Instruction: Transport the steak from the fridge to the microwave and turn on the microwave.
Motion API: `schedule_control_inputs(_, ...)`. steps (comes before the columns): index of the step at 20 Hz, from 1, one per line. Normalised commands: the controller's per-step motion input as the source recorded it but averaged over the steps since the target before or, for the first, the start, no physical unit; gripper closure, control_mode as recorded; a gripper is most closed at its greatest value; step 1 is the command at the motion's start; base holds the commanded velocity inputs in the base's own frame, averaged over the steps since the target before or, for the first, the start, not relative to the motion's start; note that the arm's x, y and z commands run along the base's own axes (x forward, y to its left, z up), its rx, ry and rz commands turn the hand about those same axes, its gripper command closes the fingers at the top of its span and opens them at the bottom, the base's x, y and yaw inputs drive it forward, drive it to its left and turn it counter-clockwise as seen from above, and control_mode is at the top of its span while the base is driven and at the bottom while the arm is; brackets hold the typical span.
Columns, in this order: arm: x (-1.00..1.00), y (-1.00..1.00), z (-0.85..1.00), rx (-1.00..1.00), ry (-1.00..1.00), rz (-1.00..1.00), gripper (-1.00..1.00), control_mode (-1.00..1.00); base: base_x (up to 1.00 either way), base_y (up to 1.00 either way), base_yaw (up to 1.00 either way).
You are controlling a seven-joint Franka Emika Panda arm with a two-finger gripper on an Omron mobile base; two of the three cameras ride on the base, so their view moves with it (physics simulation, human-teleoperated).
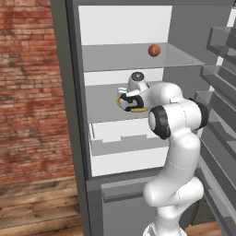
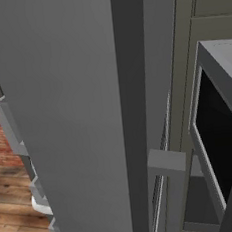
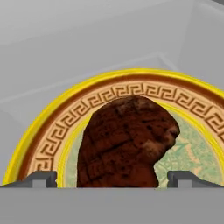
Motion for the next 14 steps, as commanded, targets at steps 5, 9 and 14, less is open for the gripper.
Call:
schedule_control_inputs(5,0.16,-0.09,-0.07,0.03,0.04,-0.01,-1.00,-1.00,0.00,0.00,0.00)
schedule_control_inputs(9,0.13,-0.07,-0.08,0.00,0.00,-0.03,-1.00,-1.00,0.00,0.00,0.00)
schedule_control_inputs(14,0.11,-0.02,-0.12,0.00,0.01,-0.06,-1.00,-1.00,0.00,0.00,0.00)
